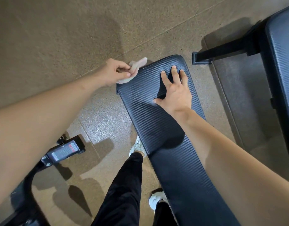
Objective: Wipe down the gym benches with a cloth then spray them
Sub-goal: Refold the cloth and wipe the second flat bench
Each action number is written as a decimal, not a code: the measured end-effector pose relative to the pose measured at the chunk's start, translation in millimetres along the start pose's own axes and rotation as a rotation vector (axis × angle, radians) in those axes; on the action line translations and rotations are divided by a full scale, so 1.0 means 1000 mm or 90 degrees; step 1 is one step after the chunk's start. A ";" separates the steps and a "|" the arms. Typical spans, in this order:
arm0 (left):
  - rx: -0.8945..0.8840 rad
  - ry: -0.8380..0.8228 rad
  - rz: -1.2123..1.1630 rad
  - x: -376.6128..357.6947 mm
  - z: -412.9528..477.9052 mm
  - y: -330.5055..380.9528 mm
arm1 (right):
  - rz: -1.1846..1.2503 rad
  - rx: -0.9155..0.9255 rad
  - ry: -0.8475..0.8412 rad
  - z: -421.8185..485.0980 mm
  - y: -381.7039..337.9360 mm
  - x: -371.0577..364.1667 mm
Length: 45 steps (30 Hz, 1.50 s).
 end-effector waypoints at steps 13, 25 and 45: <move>0.387 0.219 -0.539 -0.099 -0.124 -0.021 | 0.031 0.024 0.005 -0.007 0.007 0.001; 0.443 0.160 -0.531 -0.203 -0.191 -0.003 | 0.026 -0.020 0.093 -0.154 0.078 -0.046; 0.377 0.251 -0.384 -0.268 -0.231 0.006 | 0.035 -0.025 -0.042 -0.219 0.143 -0.095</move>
Point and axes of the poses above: each hand's wrist, its own z-axis towards the middle knuckle, its own x-axis out of the back of the hand, y = z × x, the point moved 7 cm from there along z, towards the middle knuckle, and after that the axes turned 13 degrees about z, right-handed, at the moved point
